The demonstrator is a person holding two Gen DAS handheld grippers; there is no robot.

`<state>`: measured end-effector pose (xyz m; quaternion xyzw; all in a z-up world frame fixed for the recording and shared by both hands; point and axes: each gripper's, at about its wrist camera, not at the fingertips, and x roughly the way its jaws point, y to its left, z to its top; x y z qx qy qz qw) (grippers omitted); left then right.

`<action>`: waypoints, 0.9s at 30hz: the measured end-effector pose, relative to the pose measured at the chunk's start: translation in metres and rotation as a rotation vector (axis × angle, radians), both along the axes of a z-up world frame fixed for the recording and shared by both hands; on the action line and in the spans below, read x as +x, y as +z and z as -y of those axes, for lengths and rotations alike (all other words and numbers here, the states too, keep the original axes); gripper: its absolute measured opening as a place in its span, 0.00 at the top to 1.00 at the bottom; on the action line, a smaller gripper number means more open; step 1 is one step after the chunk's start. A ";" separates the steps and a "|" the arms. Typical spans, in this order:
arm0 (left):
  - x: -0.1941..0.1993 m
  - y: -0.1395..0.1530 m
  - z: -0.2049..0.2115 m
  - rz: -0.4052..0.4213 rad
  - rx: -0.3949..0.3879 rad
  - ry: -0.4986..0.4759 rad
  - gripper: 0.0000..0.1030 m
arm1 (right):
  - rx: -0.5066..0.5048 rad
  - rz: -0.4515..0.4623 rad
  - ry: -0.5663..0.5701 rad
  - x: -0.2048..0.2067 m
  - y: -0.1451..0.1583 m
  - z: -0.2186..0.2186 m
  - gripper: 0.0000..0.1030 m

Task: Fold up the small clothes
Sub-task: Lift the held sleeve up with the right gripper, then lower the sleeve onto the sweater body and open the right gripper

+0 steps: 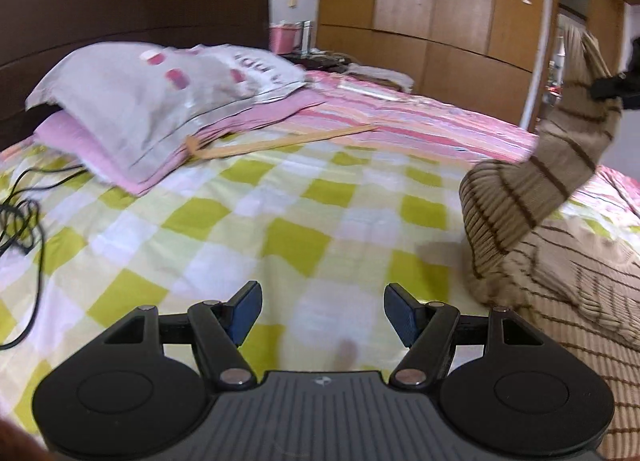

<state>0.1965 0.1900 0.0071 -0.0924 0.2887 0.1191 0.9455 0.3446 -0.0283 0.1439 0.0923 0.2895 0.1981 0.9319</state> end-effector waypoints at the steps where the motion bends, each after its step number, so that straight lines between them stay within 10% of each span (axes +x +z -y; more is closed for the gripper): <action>1: 0.000 0.001 0.006 0.007 0.008 -0.014 0.30 | 0.017 -0.003 -0.022 -0.003 0.000 0.014 0.91; 13: -0.004 -0.006 0.072 -0.014 0.090 -0.187 0.30 | 0.098 -0.089 -0.336 -0.058 -0.066 0.173 0.91; 27: -0.011 -0.003 0.123 -0.028 0.204 -0.268 0.30 | 0.255 -0.221 -0.442 -0.088 -0.140 0.246 0.71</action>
